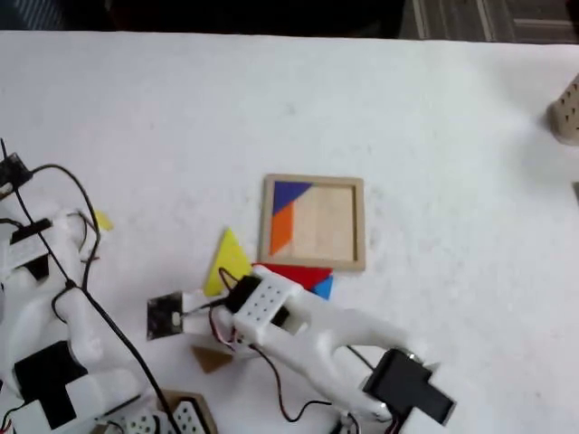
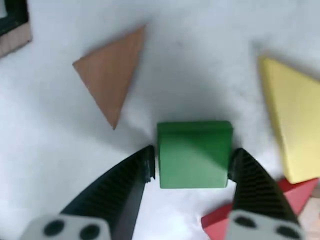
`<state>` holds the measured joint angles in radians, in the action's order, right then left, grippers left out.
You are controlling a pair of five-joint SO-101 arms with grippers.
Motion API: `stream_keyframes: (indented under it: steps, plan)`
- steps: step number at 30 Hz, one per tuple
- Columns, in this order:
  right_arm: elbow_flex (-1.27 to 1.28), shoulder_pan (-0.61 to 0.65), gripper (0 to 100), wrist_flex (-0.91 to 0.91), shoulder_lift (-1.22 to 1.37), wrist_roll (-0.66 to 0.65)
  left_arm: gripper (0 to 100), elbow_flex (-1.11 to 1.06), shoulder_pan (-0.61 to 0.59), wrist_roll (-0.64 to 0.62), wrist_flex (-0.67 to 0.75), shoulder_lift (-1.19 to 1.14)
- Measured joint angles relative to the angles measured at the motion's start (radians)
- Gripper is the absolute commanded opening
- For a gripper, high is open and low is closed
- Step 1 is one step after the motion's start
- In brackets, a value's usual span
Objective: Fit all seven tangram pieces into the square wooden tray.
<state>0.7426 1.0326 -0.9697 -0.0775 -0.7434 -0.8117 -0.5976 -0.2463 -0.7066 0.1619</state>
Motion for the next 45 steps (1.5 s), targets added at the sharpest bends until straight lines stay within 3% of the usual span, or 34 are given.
stream_keyframes:
  steps: [5,10,18,22,28,33,40,45]
  plan:
    - [0.0,0.0,33.3,-0.075,-0.16,0.135,27,0.0,-0.002,0.0,0.003,0.0]
    - [0.035,0.052,33.3,-0.117,-0.373,0.295,27,0.0,-0.077,-0.051,0.043,0.0]
    - [0.23,0.282,33.2,0.074,-0.451,0.486,27,0.035,-0.27,-0.25,0.075,-0.037]
    - [0.264,0.288,33.2,0.178,-0.451,0.509,27,0.114,-0.327,-0.288,0.074,-0.153]
    - [0.269,0.288,31.3,0.27,-0.359,0.519,27,0.305,-0.371,-0.321,-0.068,-0.339]
    - [0.198,0.293,23.5,0.252,-0.221,0.519,27,0.43,-0.42,-0.362,-0.161,-0.433]
    - [0.066,0.295,30.5,0.18,-0.064,0.519,27,0.503,-0.463,-0.364,-0.244,-0.457]
    - [-0.061,0.296,26.9,0.095,0.069,0.519,27,0.509,-0.468,-0.364,-0.276,-0.457]
